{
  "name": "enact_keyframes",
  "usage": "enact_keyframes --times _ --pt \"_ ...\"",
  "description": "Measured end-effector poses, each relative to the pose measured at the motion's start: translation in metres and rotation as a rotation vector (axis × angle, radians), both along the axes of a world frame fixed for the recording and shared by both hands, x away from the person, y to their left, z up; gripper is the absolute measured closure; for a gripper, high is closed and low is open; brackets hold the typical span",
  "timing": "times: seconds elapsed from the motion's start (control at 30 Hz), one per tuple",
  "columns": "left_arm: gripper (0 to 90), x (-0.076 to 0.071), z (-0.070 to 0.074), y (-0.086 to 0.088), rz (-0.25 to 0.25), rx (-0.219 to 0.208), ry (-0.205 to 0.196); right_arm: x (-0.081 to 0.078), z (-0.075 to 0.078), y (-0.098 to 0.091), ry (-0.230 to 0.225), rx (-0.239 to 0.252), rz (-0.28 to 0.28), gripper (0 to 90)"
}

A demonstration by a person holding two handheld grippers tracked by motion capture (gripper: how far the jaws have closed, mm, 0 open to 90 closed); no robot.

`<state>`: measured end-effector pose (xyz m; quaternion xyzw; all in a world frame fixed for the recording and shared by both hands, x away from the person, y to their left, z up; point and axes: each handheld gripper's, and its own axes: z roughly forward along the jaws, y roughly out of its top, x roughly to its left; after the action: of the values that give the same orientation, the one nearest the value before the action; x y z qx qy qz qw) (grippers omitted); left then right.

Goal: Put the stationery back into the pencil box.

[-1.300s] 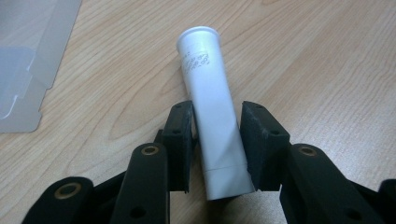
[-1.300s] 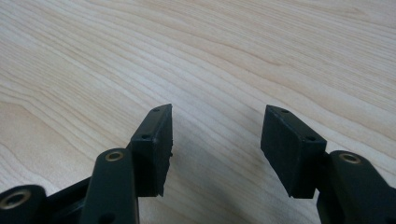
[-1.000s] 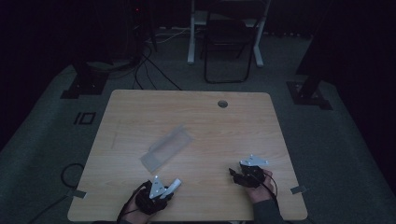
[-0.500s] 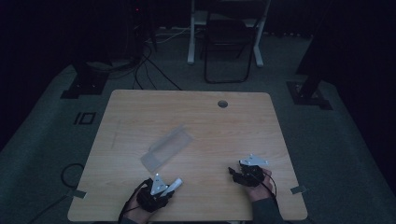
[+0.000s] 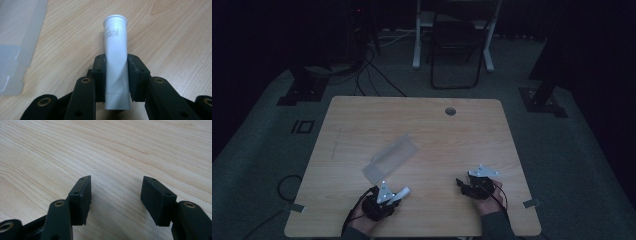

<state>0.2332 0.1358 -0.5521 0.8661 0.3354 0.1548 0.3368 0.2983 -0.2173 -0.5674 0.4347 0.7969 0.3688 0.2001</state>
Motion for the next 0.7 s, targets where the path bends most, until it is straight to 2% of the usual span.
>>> enact_keyframes --times 0.7 --pt "70.6 0.005 0.024 -0.005 -0.012 -0.041 -0.096 0.001 0.000 0.000 0.000 0.001 -0.002 41.4"
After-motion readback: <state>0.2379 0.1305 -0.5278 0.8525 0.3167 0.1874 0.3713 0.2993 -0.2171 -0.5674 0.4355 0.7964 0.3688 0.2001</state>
